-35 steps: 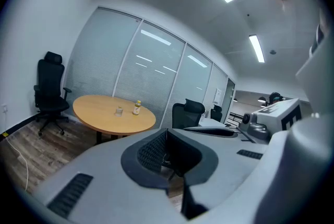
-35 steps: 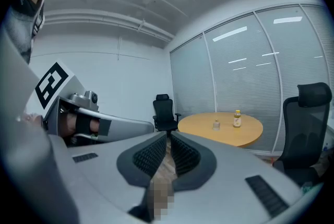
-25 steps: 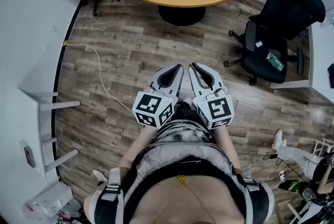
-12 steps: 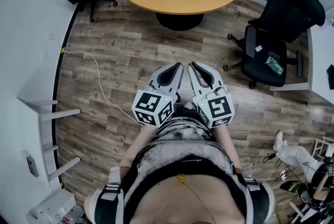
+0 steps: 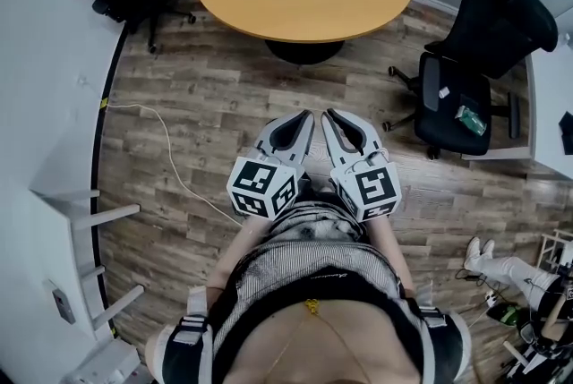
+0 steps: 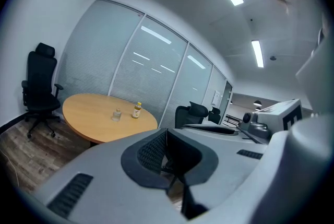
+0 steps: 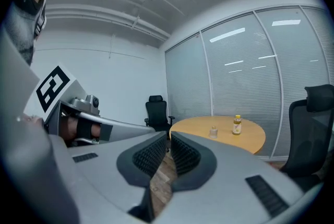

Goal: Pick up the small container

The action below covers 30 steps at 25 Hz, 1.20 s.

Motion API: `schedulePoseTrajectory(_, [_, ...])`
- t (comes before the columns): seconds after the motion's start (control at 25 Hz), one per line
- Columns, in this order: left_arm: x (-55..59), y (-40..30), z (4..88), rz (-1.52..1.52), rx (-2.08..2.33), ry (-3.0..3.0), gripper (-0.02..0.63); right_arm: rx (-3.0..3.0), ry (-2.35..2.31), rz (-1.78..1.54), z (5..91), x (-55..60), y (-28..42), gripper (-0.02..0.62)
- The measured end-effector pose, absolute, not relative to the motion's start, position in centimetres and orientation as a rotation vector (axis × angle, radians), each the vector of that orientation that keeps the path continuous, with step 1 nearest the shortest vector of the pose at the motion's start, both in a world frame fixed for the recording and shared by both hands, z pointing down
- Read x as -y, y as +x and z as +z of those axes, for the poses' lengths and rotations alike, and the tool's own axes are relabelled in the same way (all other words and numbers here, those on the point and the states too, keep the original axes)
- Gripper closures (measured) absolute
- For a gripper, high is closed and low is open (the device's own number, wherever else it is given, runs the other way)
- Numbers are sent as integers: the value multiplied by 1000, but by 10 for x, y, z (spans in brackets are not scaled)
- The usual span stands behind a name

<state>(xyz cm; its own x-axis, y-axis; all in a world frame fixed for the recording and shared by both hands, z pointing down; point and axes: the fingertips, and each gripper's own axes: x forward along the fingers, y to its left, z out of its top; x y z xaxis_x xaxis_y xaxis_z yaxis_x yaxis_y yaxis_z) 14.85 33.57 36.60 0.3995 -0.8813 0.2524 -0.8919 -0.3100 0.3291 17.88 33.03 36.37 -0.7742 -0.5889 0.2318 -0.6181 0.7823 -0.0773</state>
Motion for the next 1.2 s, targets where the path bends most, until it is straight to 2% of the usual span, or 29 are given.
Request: schedulePoseTrajectory(1.2, [-294,76,385,73,1398,2278,584,2702,1039,267,384,-290,107,555])
